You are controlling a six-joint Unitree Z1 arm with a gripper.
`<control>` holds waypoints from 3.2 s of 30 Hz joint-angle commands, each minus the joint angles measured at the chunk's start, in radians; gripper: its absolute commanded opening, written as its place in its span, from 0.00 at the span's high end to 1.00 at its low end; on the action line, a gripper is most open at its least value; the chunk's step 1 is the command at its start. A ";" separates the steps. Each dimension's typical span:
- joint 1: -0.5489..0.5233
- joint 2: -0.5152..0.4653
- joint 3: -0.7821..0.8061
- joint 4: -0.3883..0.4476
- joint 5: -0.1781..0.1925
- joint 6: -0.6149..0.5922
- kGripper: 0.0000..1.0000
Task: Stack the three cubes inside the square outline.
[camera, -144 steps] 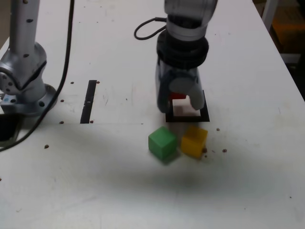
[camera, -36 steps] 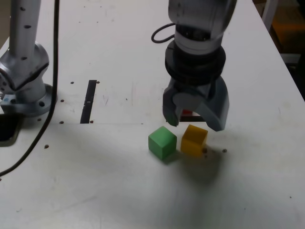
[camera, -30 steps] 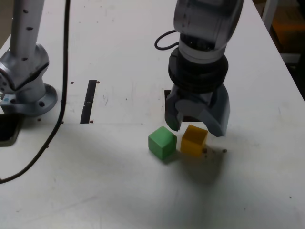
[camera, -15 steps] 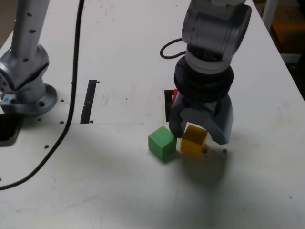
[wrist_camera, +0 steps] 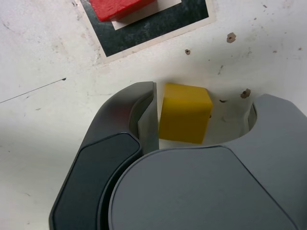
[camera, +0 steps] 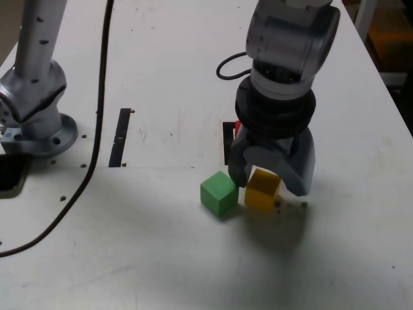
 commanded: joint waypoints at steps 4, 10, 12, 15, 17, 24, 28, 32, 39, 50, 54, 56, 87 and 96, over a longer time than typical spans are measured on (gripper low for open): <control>-0.001 -0.036 0.017 0.010 0.009 0.002 0.27; -0.001 -0.043 0.028 0.010 0.004 0.001 0.26; -0.001 -0.038 0.027 0.007 0.000 0.001 0.26; -0.001 -0.029 0.024 0.004 -0.004 0.001 0.26; -0.001 -0.024 0.022 0.003 -0.005 0.002 0.26; -0.001 -0.005 0.007 0.000 -0.004 0.001 0.26; -0.001 0.015 -0.004 -0.001 -0.007 0.002 0.26; -0.001 0.036 -0.007 -0.004 -0.016 0.007 0.26; -0.001 0.067 -0.011 -0.013 -0.034 0.020 0.26; -0.001 0.077 -0.016 -0.019 -0.057 0.030 0.52; -0.001 0.072 -0.015 -0.026 -0.062 0.027 0.76; -0.001 0.070 -0.013 -0.025 -0.067 0.025 0.77; 0.209 -0.147 0.000 0.137 0.002 -0.022 0.80; 0.280 -0.100 0.020 0.092 -0.033 0.029 0.80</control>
